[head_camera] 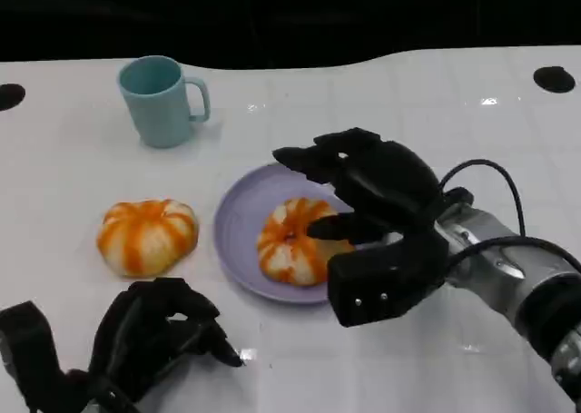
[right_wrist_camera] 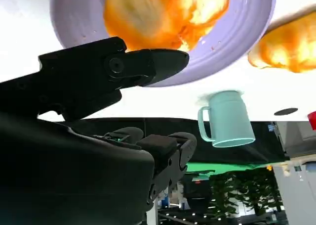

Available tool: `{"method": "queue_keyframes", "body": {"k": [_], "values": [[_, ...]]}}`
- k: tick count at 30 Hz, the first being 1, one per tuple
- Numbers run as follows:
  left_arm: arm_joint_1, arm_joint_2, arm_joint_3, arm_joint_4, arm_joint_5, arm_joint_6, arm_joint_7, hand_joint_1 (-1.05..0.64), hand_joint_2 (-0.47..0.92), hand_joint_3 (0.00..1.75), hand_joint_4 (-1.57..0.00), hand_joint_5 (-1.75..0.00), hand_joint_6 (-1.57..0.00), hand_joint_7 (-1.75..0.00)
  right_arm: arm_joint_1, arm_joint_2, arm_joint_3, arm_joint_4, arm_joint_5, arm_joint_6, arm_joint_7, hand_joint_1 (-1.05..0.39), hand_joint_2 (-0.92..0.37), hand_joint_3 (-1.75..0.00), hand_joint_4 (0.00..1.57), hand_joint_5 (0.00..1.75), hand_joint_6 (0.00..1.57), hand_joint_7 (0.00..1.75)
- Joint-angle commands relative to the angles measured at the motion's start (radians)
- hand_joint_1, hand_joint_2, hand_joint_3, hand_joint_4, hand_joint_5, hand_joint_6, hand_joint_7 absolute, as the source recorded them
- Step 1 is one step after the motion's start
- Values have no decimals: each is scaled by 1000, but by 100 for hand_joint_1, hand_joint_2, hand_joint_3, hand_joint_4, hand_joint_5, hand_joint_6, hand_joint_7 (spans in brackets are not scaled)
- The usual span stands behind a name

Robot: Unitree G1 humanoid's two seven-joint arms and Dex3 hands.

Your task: Grasp the bread from the table and place it into the plate.

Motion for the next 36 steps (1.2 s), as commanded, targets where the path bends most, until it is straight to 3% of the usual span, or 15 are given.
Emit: {"method": "queue_keyframes", "body": {"k": [1,12,22,23,24,27,28,30,36], "values": [[11,15,2,-5,1,-1,-9,-105,61,0,-157,-59,-157,-36,62,-62,-35,-102,36,-37,24,-73,-92,-30,16,30,27,1],[32,5,-11,-12,19,-36,5,-105,62,1,-157,-59,-157,-36,330,-221,-156,-495,139,-112,131,-68,-92,-25,31,43,42,8],[32,4,-11,-29,13,-1,22,-105,61,0,-157,-62,-157,-39,530,-294,-266,-634,213,-219,141,-63,-92,-22,45,87,69,19],[30,4,-11,-28,13,-1,21,-105,61,0,-157,-62,-157,-39,547,-298,-276,-639,225,-233,142,-62,-92,-21,46,96,72,23],[29,4,-10,-27,12,-1,20,-105,61,0,-157,-62,-157,-39,561,-299,-286,-643,235,-244,144,-59,-92,-19,48,109,72,39],[26,2,-8,-25,10,-1,17,-105,61,0,-157,-62,-157,-39,603,-300,-313,-653,259,-270,146,-55,-92,-18,58,123,70,78],[25,2,-9,-24,11,-4,17,-105,61,0,-157,-62,-157,-38,617,-298,-322,-651,273,-288,144,-55,-92,-18,60,124,70,83],[25,1,-9,-24,12,-9,16,-105,61,0,-157,-62,-157,-38,648,-296,-340,-654,306,-303,157,-49,-92,-14,65,140,67,108],[27,0,-8,-29,8,-7,15,-105,61,0,-157,-61,-157,-38,718,-306,-372,-653,338,-325,193,-42,-92,-9,69,160,63,138]]}}
